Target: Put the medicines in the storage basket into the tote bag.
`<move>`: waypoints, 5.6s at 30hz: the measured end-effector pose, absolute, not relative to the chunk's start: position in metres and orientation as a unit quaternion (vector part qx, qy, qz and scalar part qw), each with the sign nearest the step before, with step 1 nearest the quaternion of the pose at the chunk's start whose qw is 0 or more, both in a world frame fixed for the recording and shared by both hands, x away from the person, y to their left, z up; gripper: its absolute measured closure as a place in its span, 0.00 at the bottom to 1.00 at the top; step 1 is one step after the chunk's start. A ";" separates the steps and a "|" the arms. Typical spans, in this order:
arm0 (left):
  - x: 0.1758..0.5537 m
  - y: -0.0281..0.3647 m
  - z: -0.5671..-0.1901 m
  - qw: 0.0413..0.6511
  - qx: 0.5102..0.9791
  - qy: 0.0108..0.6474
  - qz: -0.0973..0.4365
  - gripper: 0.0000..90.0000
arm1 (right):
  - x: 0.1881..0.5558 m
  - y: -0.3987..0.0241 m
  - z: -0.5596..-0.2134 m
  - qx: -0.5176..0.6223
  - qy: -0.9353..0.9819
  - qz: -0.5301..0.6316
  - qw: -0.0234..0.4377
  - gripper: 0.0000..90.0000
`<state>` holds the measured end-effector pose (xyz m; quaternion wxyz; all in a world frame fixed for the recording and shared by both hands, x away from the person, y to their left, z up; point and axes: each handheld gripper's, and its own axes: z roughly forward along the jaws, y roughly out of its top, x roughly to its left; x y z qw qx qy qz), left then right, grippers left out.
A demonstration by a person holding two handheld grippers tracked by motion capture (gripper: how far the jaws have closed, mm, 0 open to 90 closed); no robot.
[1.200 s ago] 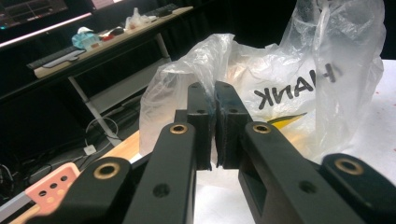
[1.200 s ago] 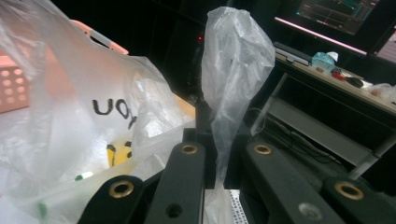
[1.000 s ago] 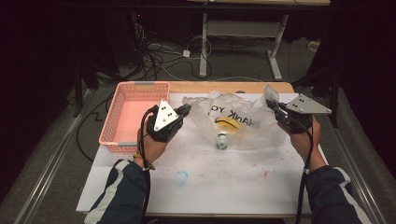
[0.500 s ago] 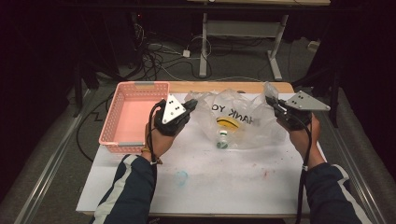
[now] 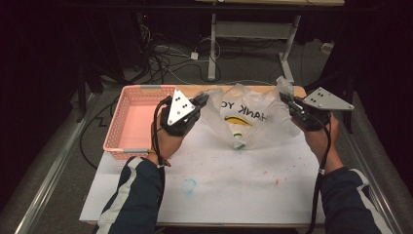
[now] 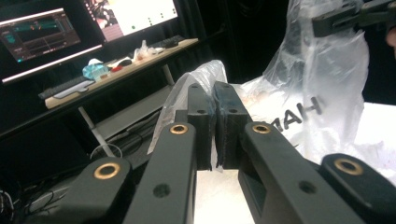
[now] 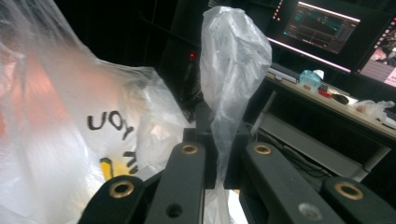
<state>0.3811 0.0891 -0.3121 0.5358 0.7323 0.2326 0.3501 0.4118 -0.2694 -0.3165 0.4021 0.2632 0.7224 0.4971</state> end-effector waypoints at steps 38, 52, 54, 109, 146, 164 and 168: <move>0.477 0.049 -0.270 0.506 0.738 0.278 0.350 0.94 | 0.497 -0.273 -0.294 0.347 0.722 0.450 0.396 1.00; 0.488 0.047 -0.244 0.512 0.726 0.279 0.363 0.94 | 0.522 -0.281 -0.280 0.375 0.714 0.440 0.395 1.00; 0.483 0.048 -0.236 0.521 0.722 0.272 0.366 0.94 | 0.520 -0.281 -0.276 0.376 0.712 0.446 0.392 1.00; 0.457 0.073 -0.264 0.519 0.728 0.273 0.355 0.98 | 0.482 -0.308 -0.226 0.379 0.681 0.442 0.444 1.00; 0.451 0.072 -0.293 0.509 0.736 0.281 0.347 0.97 | 0.476 -0.295 -0.253 0.362 0.685 0.464 0.428 0.70; 0.427 0.088 -0.260 0.519 0.719 0.265 0.380 0.97 | 0.439 -0.316 -0.213 0.322 0.679 0.481 0.452 1.00; 0.415 0.090 -0.251 0.528 0.710 0.258 0.387 0.97 | 0.425 -0.311 -0.204 0.304 0.676 0.491 0.457 1.00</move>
